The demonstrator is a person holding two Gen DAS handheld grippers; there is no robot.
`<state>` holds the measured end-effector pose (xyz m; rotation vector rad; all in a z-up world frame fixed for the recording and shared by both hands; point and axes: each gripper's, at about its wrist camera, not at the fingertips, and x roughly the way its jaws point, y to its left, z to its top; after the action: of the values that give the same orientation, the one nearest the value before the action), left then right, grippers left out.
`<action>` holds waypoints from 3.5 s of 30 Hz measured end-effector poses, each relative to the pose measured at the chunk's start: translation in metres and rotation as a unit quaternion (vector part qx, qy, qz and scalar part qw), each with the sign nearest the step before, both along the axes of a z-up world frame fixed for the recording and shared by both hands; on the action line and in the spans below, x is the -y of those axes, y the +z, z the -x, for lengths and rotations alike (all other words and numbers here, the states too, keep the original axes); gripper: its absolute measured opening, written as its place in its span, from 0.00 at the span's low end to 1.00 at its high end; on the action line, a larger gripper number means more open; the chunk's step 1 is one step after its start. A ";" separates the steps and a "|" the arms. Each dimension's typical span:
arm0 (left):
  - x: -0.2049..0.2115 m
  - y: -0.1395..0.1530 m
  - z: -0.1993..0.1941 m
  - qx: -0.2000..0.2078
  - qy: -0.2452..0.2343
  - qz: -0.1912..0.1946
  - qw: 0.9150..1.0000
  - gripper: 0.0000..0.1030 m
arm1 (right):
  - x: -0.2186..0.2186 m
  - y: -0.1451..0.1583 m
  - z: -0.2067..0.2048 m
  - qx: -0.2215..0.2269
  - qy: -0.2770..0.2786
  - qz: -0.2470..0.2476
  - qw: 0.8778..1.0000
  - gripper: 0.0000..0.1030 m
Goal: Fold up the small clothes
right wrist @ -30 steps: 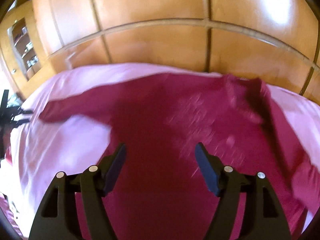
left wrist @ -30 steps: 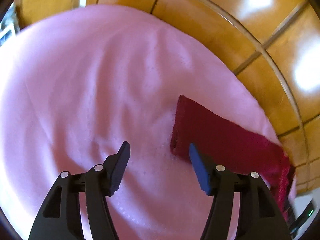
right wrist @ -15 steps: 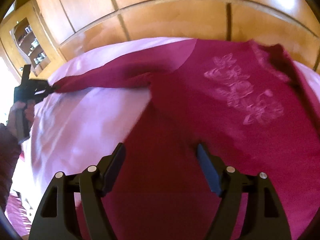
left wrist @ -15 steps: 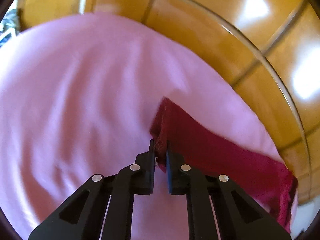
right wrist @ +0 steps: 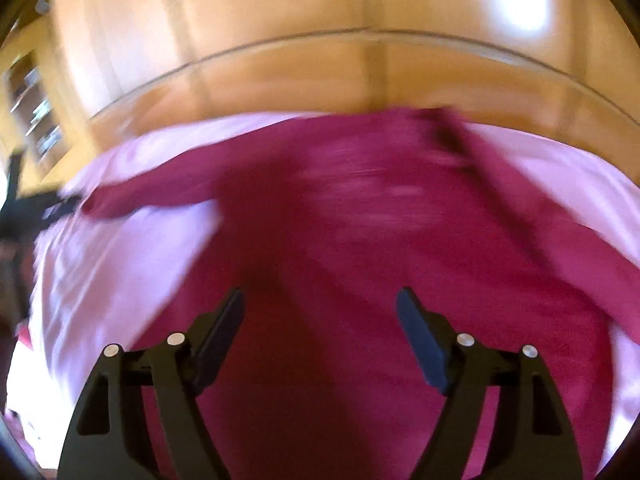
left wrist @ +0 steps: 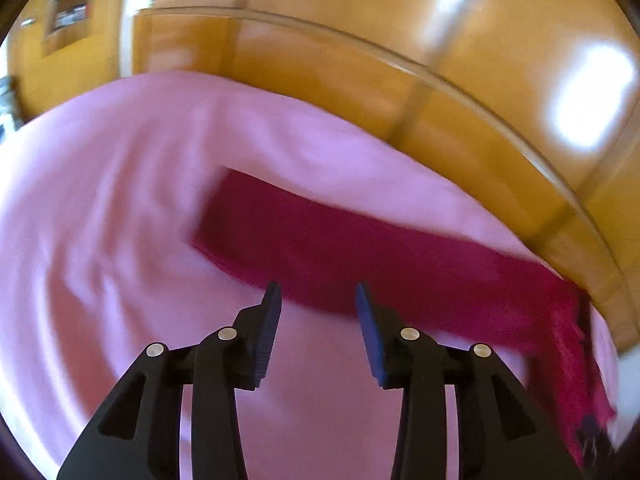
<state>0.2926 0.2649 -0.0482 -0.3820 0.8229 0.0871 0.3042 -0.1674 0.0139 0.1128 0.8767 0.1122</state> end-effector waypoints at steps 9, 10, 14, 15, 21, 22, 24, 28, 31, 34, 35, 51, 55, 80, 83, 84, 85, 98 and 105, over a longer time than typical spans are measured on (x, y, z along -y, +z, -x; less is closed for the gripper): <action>0.161 0.000 0.077 0.028 -0.228 -0.039 0.973 0.36 | 0.213 0.002 0.073 -0.022 -0.274 0.067 0.959 0.65; 0.175 0.000 0.086 0.029 -0.243 -0.043 0.969 0.36 | 0.237 0.001 0.082 -0.023 -0.309 0.068 0.948 0.59; 0.217 -0.002 0.109 0.024 -0.291 -0.053 0.955 0.36 | 0.281 -0.005 0.103 -0.025 -0.319 0.081 0.944 0.54; 0.223 -0.004 0.106 0.019 -0.296 -0.052 0.954 0.36 | 0.281 -0.008 0.103 -0.029 -0.300 0.098 0.949 0.54; 0.247 -0.014 0.109 -0.016 -0.310 -0.036 0.950 0.36 | 0.257 -0.044 0.079 -0.052 -0.178 0.207 0.961 0.64; 0.249 -0.015 0.109 -0.020 -0.309 -0.036 0.950 0.36 | 0.253 -0.050 0.069 -0.051 -0.167 0.232 0.957 0.64; 0.252 -0.016 0.109 -0.027 -0.308 -0.042 0.950 0.36 | 0.256 -0.060 0.055 -0.056 -0.152 0.243 0.956 0.62; 0.266 -0.020 0.113 -0.032 -0.320 -0.064 0.945 0.36 | 0.261 -0.073 0.031 -0.093 -0.127 0.238 0.958 0.12; 0.271 -0.021 0.114 -0.035 -0.327 -0.071 0.942 0.36 | 0.263 -0.045 0.040 -0.082 -0.125 0.180 0.972 0.07; 0.274 -0.024 0.113 -0.038 -0.333 -0.080 0.939 0.36 | 0.268 -0.004 0.054 -0.057 -0.119 0.105 0.986 0.07; 0.275 -0.026 0.112 -0.041 -0.335 -0.079 0.938 0.36 | 0.271 0.010 0.057 -0.048 -0.117 0.076 0.989 0.07; 0.277 -0.038 0.101 -0.066 -0.324 -0.058 0.942 0.36 | 0.380 0.037 -0.069 -0.061 -0.313 0.075 0.945 0.65; 0.278 -0.040 0.100 -0.068 -0.325 -0.060 0.941 0.36 | 0.381 0.041 -0.033 -0.032 -0.311 0.090 0.946 0.65; 0.279 -0.041 0.102 -0.071 -0.320 -0.058 0.943 0.41 | 0.333 -0.009 0.007 -0.090 -0.179 0.091 0.976 0.03; 0.278 -0.041 0.103 -0.068 -0.320 -0.054 0.943 0.41 | 0.332 0.035 0.034 -0.041 -0.178 0.032 0.983 0.03; 0.278 -0.041 0.103 -0.068 -0.320 -0.052 0.943 0.41 | 0.333 0.048 0.040 -0.028 -0.181 0.017 0.983 0.03; 0.277 -0.041 0.103 -0.067 -0.321 -0.051 0.943 0.41 | 0.334 0.059 0.045 -0.014 -0.186 0.004 0.982 0.03; 0.276 -0.031 0.095 -0.078 -0.322 -0.040 0.943 0.41 | 0.403 0.106 0.017 -0.017 -0.308 -0.055 0.949 0.03; 0.276 -0.029 0.080 -0.087 -0.326 -0.024 0.941 0.41 | 0.421 0.099 0.011 -0.036 -0.350 -0.043 0.935 0.03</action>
<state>0.2124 -0.0108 -0.0774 -0.0399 1.0853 -0.4842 0.2933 -0.5882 0.1131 0.5067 0.8588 -0.5254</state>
